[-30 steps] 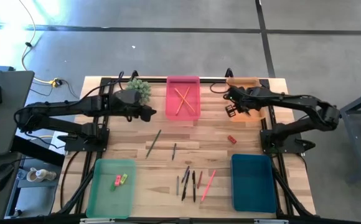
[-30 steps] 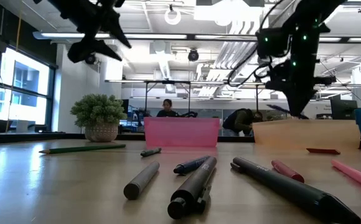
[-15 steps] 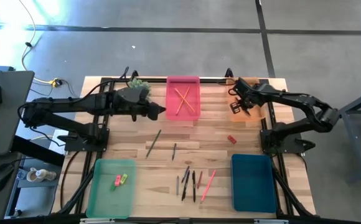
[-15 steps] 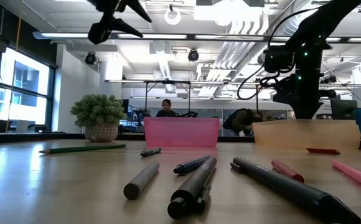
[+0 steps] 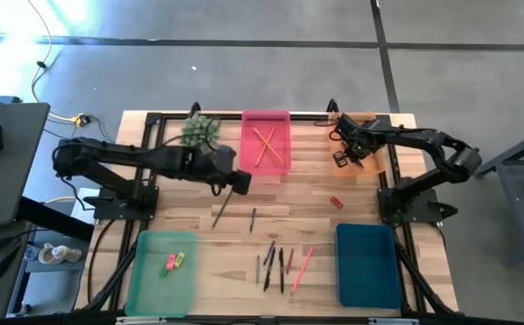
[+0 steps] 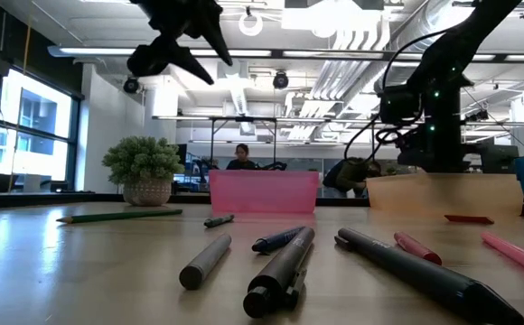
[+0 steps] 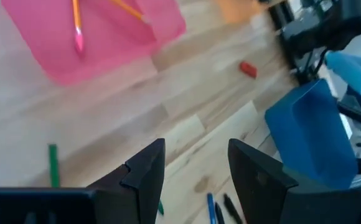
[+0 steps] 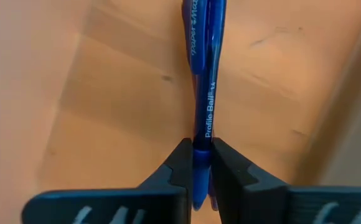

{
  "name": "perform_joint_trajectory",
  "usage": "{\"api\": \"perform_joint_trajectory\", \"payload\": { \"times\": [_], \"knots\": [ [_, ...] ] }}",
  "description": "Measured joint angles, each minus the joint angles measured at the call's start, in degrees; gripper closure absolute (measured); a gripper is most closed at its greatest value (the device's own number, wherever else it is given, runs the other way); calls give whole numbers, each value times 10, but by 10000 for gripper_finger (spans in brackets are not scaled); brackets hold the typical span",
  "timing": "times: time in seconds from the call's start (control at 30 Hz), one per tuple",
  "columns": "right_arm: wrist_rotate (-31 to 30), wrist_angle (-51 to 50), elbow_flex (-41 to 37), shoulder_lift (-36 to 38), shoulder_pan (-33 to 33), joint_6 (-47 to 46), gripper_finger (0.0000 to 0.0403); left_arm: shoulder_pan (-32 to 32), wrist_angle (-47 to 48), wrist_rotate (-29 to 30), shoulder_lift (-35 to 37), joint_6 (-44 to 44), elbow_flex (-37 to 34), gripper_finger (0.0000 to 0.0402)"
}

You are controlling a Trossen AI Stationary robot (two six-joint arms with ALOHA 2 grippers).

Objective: Sort crayons/erasers/pens/pencils in bins
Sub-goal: Put the blue pen into the orange bin, then put the green crayon into the blue bin

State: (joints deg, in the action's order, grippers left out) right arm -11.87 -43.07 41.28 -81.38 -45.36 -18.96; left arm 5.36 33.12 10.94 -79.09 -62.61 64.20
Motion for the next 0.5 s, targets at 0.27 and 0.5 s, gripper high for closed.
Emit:
{"api": "perform_joint_trajectory", "payload": {
  "times": [0.27,0.5],
  "knots": [
    [-1,13,0,0,0,38,310,-37,-3,-23,-49,-62,0,238],
    [3,11,14,1,0,70,282,-64,-3,-23,-68,-100,25,239]
  ]
}}
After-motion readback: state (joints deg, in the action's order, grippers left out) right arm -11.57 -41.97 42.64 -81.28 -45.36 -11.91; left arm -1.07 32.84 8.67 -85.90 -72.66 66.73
